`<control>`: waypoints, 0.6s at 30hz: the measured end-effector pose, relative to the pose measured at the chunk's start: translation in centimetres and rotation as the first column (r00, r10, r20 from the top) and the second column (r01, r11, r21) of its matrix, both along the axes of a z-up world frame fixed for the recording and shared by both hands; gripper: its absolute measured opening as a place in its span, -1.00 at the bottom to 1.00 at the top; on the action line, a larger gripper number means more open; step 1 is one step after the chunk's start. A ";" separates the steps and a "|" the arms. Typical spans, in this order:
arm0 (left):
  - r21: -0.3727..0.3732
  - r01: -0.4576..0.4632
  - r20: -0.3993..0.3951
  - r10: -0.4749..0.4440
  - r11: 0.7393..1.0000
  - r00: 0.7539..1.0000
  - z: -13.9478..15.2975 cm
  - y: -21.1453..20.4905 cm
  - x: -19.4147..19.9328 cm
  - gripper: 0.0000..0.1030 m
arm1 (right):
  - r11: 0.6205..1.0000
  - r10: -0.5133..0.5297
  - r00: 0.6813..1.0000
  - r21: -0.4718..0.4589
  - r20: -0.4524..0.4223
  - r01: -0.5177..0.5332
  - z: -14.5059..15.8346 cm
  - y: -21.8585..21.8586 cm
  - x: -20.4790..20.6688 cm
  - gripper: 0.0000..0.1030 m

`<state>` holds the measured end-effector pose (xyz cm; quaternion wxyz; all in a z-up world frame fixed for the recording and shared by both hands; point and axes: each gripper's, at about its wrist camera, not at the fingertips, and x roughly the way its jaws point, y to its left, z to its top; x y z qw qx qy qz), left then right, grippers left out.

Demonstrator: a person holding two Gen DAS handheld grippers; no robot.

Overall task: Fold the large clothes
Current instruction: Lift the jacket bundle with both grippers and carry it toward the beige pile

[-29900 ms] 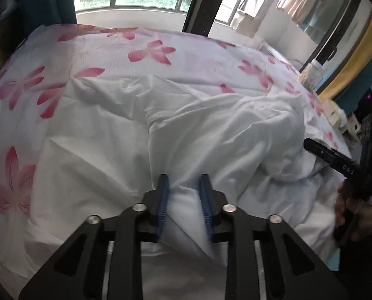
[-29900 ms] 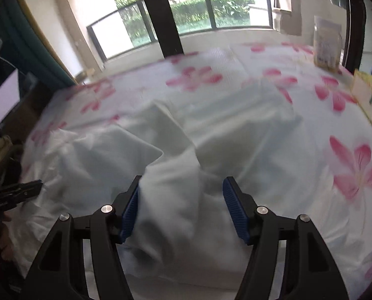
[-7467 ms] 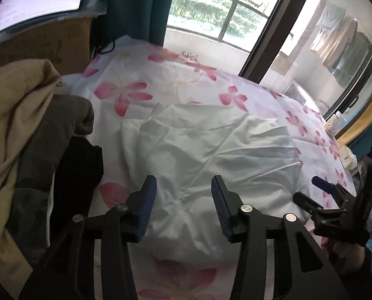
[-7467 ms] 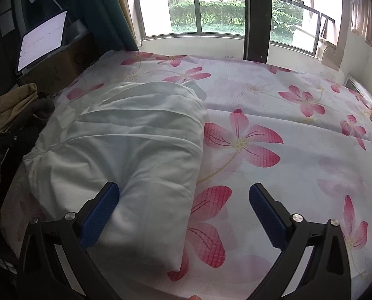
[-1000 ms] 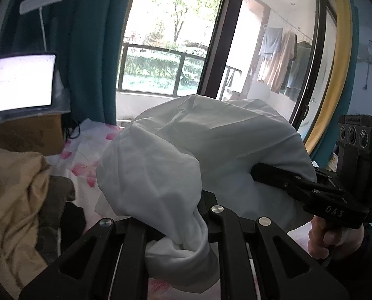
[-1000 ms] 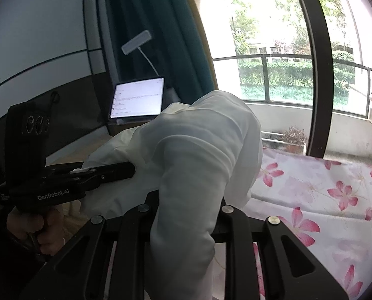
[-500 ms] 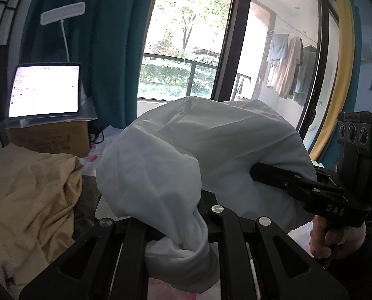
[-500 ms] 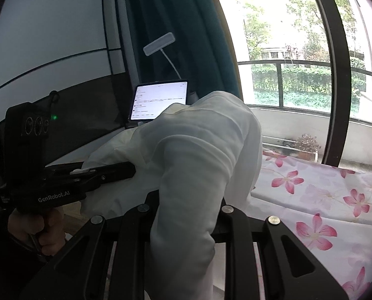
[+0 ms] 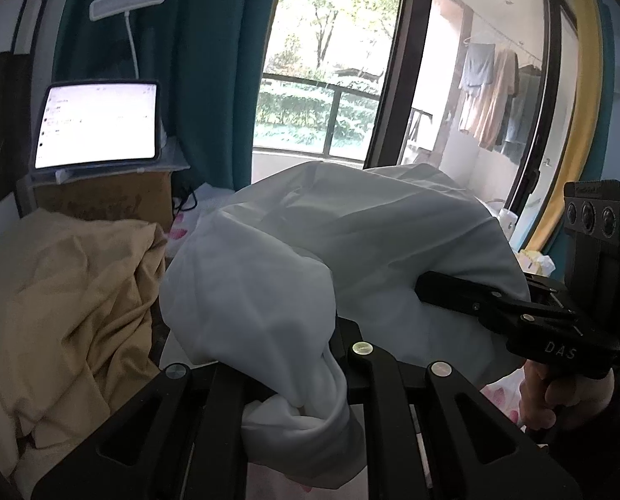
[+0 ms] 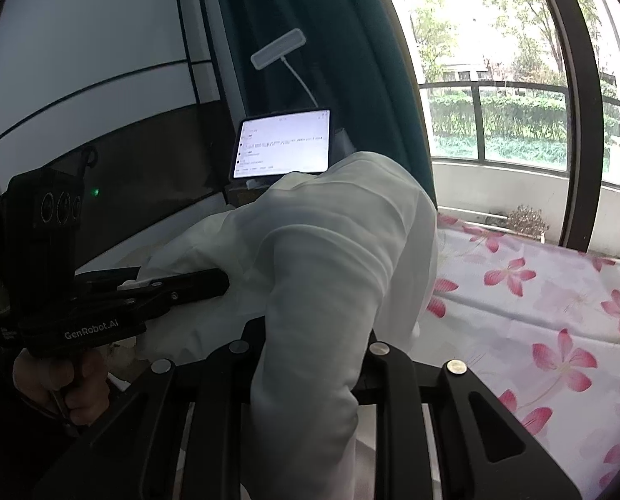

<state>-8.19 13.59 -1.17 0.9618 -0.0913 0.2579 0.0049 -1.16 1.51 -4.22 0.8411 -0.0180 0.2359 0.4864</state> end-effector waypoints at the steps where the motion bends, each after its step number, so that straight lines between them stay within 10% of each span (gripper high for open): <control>1: -0.003 -0.001 -0.004 0.001 1.000 1.000 -0.2 0.1 -0.1 -0.78 | 1.000 0.001 1.000 -0.002 -0.006 -0.001 -0.2 0.1 0.0 -0.58; 18: -0.017 0.013 -0.128 -0.015 1.000 0.992 -5.1 0.6 0.7 -0.77 | 0.997 -0.046 0.988 -0.069 -0.149 0.036 -5.8 1.3 0.5 -0.58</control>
